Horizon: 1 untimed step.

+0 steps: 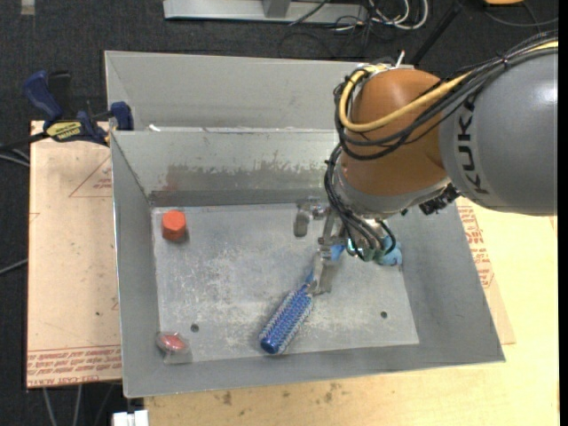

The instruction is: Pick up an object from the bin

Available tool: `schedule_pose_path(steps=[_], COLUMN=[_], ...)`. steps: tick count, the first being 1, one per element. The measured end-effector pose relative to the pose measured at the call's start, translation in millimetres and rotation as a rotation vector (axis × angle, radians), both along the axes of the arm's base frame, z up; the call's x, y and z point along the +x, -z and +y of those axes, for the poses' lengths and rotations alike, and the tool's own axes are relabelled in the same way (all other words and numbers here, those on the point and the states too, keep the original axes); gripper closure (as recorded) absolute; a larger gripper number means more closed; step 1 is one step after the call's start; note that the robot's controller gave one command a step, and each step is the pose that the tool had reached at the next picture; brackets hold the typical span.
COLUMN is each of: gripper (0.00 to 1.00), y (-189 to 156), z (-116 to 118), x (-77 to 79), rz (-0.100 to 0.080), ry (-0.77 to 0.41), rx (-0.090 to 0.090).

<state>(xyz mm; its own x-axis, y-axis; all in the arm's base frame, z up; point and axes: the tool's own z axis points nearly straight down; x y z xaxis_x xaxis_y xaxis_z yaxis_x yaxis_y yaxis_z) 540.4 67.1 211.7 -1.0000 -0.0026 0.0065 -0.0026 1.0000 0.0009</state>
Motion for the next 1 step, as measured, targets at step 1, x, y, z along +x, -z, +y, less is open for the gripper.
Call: schedule_pose_path(steps=[1], gripper=[0.0], y=[144.1], z=[15.5], x=[-41.8], rz=[-0.007], ry=[-0.234], rx=[0.001])
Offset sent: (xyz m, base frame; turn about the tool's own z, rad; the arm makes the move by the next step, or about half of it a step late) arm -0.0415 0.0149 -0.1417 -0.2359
